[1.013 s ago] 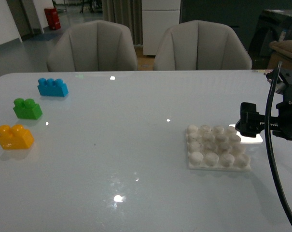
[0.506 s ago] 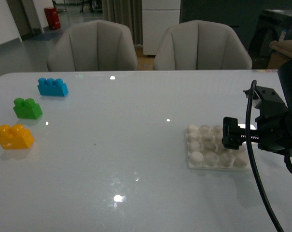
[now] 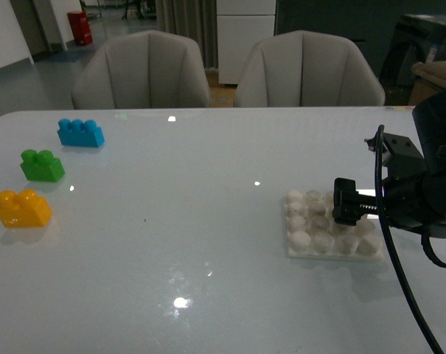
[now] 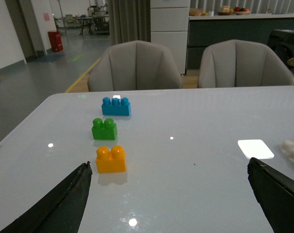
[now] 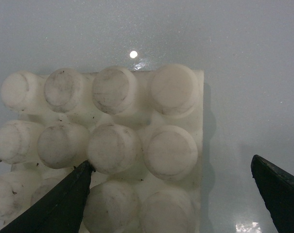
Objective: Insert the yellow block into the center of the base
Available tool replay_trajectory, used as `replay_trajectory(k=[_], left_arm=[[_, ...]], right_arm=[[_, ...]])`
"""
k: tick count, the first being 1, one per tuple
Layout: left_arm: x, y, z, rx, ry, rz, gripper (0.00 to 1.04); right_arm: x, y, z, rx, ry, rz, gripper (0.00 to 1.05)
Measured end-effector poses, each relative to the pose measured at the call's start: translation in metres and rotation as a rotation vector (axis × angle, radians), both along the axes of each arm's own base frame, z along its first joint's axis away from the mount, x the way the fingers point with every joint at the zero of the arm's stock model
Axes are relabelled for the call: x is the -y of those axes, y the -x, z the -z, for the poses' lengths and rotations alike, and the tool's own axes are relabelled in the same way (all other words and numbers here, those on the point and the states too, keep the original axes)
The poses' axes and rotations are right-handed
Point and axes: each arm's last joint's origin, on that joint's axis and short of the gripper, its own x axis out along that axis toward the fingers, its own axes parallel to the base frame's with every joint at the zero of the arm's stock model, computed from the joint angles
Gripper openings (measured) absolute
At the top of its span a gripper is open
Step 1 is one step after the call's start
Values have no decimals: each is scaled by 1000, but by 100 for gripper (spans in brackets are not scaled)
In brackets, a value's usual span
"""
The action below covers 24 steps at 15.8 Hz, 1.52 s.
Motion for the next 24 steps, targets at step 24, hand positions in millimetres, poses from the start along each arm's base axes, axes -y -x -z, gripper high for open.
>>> replay_trajectory(k=[24], left_arm=[[0, 0, 0, 0, 0, 0, 98]], right_arm=[[-139, -4, 0, -70, -227, -46, 98]])
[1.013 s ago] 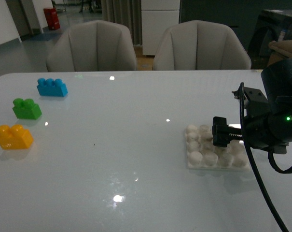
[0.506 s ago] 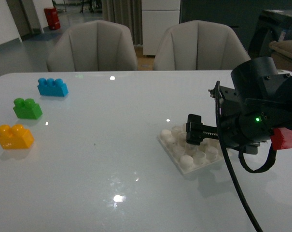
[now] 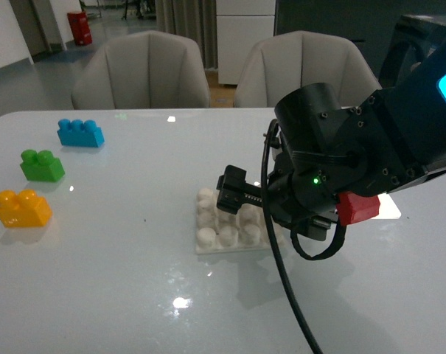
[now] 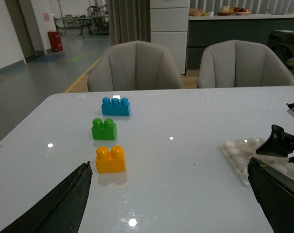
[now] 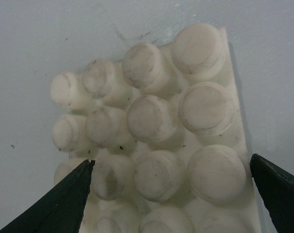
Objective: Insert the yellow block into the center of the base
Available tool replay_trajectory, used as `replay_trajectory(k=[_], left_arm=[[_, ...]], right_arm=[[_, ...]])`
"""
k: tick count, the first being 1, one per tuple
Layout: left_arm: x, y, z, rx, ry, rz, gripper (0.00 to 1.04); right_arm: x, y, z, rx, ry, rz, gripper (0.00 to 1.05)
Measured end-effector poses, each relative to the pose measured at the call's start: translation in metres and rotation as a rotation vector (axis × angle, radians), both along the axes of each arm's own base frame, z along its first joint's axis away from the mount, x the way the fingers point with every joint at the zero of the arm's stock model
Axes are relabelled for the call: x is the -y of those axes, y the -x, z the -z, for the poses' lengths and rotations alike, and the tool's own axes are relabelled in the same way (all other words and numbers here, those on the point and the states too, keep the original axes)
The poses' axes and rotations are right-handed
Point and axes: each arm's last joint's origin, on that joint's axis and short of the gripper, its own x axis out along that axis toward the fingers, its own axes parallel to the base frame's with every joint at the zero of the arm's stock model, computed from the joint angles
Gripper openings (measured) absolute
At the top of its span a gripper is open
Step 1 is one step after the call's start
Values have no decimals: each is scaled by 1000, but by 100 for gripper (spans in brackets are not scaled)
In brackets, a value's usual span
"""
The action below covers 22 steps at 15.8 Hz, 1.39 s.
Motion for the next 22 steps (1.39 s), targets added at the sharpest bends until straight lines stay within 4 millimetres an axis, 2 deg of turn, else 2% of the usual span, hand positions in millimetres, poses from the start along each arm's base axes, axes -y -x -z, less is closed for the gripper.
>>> replay_trajectory(k=[3, 10, 12, 14, 15, 16, 18, 20, 22], left_arm=[[0, 0, 0, 0, 0, 0, 98], [0, 0, 0, 0, 0, 0, 98], [0, 0, 0, 0, 0, 0, 98], [0, 0, 0, 0, 0, 0, 98], [0, 0, 0, 0, 0, 0, 98], [0, 0, 0, 0, 0, 0, 98], [0, 0, 0, 0, 0, 0, 98], [0, 0, 0, 0, 0, 0, 98], [0, 0, 0, 0, 0, 0, 98]], right_arm=[[-8, 4, -1, -16, -20, -4, 98], [0, 3, -4, -21, -17, 15, 98], [13, 2, -7, -24, -4, 45, 98], [40, 1, -16, -7, 22, 99, 98], [51, 1, -27, 13, 17, 118, 98], [62, 1, -46, 70, 8, 135, 98], [77, 10, -96, 249, 3, 150, 98], [90, 34, -145, 449, 24, 158, 98], [108, 73, -179, 615, 48, 181, 98]])
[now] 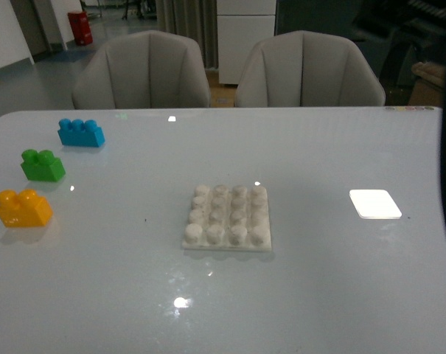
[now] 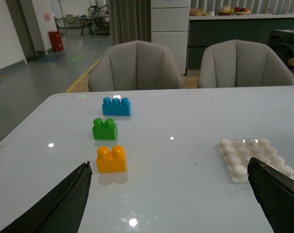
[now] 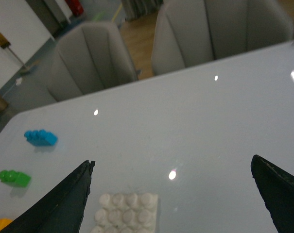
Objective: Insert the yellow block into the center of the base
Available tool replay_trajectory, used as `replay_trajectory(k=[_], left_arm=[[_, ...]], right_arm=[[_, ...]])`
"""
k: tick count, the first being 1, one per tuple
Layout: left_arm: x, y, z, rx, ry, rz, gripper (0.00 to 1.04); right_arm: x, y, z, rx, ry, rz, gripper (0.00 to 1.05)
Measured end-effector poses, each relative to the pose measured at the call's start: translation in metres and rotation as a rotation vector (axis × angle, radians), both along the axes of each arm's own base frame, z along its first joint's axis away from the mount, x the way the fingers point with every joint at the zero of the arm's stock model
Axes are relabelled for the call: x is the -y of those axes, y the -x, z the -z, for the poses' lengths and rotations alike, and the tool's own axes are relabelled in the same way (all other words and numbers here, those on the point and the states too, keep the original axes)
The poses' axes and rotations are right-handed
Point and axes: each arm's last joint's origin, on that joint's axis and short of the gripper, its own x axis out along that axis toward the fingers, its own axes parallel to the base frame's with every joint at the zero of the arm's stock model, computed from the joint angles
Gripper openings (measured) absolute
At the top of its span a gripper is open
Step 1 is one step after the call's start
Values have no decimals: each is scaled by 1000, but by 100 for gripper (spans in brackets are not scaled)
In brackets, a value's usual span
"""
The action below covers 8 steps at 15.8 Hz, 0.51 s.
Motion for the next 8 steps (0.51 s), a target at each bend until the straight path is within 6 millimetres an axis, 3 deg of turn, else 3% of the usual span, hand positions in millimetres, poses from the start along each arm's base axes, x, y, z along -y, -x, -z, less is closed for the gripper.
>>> replay_trajectory(k=[2, 4, 6, 8], left_arm=[[0, 0, 0, 0, 0, 0, 98], [0, 0, 0, 0, 0, 0, 98], [0, 0, 0, 0, 0, 0, 98], [0, 0, 0, 0, 0, 0, 98]], right_arm=[[16, 60, -29, 172, 36, 27, 98], [30, 124, -37, 244, 126, 80, 92], [55, 176, -19, 246, 278, 158, 68], [74, 215, 5, 242, 317, 175, 44]])
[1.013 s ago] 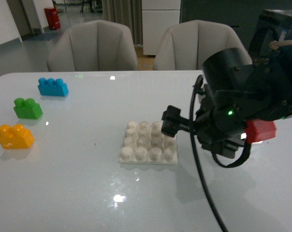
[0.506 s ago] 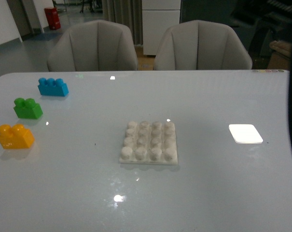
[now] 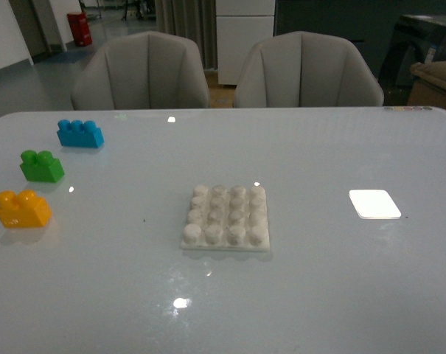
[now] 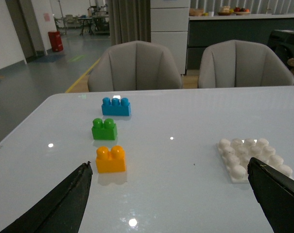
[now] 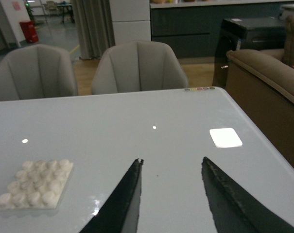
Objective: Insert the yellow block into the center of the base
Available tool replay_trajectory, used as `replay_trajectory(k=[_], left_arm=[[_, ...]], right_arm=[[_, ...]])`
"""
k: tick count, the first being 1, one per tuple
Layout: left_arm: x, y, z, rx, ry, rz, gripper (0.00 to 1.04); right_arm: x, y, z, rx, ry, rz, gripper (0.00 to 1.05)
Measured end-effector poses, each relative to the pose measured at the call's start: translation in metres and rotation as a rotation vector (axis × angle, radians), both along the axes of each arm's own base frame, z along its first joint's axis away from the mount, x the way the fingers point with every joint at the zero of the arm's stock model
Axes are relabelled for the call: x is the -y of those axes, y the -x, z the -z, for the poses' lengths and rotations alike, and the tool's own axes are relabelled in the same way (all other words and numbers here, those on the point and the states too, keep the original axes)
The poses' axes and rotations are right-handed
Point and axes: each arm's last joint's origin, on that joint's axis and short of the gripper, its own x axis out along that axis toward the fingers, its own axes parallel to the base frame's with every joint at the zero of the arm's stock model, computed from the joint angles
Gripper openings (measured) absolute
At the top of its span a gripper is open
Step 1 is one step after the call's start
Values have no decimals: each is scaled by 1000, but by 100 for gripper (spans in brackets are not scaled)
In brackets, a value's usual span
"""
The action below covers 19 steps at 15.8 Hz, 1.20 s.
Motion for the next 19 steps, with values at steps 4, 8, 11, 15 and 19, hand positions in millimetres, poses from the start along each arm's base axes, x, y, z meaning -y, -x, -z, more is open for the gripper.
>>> replay_trajectory(k=[4, 8, 11, 15, 19], left_arm=[[0, 0, 0, 0, 0, 0, 98], [0, 0, 0, 0, 0, 0, 98], [0, 0, 0, 0, 0, 0, 98], [0, 0, 0, 0, 0, 0, 98], [0, 0, 0, 0, 0, 0, 98]], right_arm=[[-1, 22, 68, 34, 19, -27, 2], [-1, 27, 65, 75, 21, -25, 2], [-1, 33, 67, 55, 21, -25, 2], [-1, 40, 68, 74, 21, -27, 2], [-1, 40, 68, 73, 21, -26, 2]])
